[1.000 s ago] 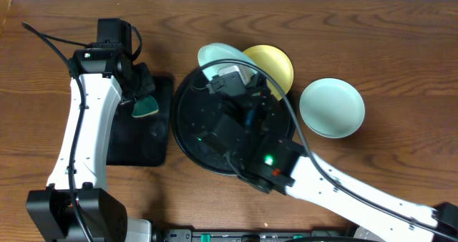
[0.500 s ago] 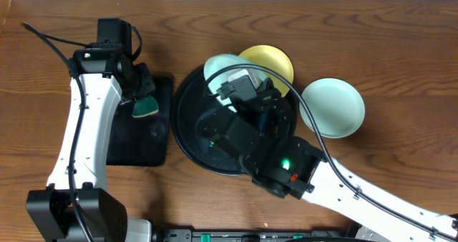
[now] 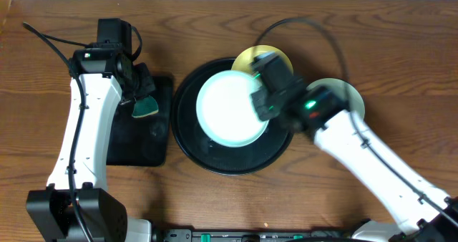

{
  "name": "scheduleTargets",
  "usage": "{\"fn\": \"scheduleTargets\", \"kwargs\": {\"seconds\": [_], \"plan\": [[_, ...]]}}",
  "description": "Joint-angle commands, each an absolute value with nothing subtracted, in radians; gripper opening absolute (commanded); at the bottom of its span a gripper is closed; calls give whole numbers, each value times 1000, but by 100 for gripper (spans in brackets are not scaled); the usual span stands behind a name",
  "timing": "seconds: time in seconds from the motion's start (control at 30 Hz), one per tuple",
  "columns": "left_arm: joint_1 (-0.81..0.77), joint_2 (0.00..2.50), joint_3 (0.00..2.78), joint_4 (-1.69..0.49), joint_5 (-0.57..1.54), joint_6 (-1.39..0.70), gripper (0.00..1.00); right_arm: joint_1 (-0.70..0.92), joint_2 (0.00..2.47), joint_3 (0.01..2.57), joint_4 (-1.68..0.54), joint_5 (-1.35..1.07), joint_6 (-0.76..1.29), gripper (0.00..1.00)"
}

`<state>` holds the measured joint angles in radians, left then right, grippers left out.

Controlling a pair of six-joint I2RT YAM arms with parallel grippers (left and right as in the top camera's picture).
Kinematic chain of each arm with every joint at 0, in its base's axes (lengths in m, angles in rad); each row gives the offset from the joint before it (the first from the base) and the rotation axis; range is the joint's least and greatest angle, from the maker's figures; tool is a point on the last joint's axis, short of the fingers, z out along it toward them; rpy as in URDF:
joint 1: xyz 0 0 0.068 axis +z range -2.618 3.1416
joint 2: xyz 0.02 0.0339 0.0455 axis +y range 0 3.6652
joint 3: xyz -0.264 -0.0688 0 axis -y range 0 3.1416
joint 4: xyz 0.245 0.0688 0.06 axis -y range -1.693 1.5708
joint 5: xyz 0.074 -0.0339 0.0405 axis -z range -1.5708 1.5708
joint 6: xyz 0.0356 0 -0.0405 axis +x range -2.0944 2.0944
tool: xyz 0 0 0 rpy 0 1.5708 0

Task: Clean dirty plates on tray and stack at the side
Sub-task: 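Stack the mint plate onto the first mint plate and release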

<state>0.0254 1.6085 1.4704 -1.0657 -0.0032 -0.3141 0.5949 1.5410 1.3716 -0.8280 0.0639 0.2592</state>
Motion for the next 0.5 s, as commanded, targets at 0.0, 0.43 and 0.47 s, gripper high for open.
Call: {"fn": "scheduleTargets", "kwargs": {"seconds": [0.0, 0.43, 0.47], "plan": [[28, 1614, 1463, -1066, -12, -304, 7, 441, 1508, 1374, -842, -216, 271, 1], [28, 1614, 1459, -1066, -12, -292, 8, -140, 1526, 1349, -1040, -95, 228, 1], [28, 1614, 1459, -1066, -12, -292, 7, -158, 1530, 1335, -1039, -69, 229, 1]]}}
